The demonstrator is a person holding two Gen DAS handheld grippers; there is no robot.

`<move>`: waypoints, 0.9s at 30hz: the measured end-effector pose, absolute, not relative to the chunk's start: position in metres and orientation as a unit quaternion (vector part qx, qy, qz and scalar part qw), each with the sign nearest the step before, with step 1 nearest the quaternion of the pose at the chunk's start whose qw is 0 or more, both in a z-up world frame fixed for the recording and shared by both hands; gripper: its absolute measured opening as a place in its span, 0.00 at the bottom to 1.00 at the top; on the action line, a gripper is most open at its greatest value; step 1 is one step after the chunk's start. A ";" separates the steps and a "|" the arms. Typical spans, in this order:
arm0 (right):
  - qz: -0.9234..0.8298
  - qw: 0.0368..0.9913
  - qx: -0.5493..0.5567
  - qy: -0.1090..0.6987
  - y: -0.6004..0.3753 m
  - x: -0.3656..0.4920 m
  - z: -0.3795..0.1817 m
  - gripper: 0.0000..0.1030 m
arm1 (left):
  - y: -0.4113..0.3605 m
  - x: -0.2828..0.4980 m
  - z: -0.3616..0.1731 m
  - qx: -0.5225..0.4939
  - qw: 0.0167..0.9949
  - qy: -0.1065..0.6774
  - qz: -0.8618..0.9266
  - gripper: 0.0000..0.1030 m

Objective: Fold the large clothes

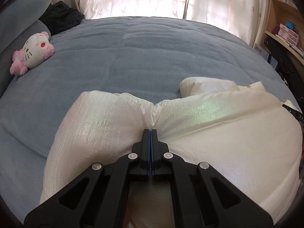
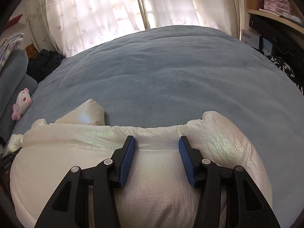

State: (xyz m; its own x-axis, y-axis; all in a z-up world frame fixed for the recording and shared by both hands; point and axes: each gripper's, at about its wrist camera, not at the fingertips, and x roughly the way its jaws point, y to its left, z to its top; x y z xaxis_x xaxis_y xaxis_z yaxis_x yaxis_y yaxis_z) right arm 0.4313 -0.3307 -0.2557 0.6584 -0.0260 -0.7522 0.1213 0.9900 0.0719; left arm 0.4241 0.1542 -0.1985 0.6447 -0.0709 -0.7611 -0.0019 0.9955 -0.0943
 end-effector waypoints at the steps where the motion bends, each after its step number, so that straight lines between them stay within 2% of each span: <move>1: -0.038 0.909 0.065 0.410 -0.333 0.432 -0.257 0.47 | 0.154 0.426 -0.202 -0.051 0.905 0.421 -0.022 0.01; 9: -0.033 0.910 0.085 0.404 -0.330 0.430 -0.271 0.47 | 0.156 0.427 -0.212 -0.093 0.903 0.417 -0.038 0.01; 17: -0.041 0.894 0.072 0.440 -0.327 0.432 -0.263 0.47 | 0.164 0.430 -0.205 -0.095 0.892 0.440 -0.038 0.01; 22: -0.076 0.890 0.059 0.445 -0.341 0.413 -0.246 0.47 | 0.172 0.419 -0.191 -0.019 0.899 0.438 0.008 0.01; 27: -0.127 0.890 0.086 0.429 -0.368 0.375 -0.214 0.54 | 0.191 0.401 -0.172 0.019 0.900 0.430 0.072 0.02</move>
